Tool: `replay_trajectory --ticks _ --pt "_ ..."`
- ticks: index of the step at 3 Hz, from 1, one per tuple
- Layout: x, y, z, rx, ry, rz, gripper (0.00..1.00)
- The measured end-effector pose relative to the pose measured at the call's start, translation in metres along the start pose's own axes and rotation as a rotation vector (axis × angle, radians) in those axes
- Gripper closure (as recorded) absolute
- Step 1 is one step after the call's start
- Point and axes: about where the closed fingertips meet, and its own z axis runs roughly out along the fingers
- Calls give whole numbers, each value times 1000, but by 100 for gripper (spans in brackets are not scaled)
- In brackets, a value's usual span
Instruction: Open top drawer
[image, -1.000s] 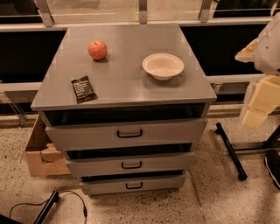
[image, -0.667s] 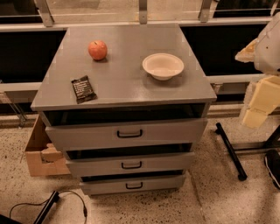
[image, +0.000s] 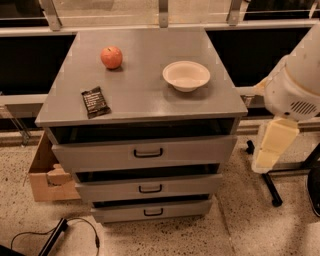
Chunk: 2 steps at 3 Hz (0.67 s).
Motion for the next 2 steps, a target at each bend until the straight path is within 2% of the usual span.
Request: replay_trajectory --ticks 1,2 --pt "-4 8 49 -2 17 -22 0" --pt "-16 11 112 35 18 -92 0"
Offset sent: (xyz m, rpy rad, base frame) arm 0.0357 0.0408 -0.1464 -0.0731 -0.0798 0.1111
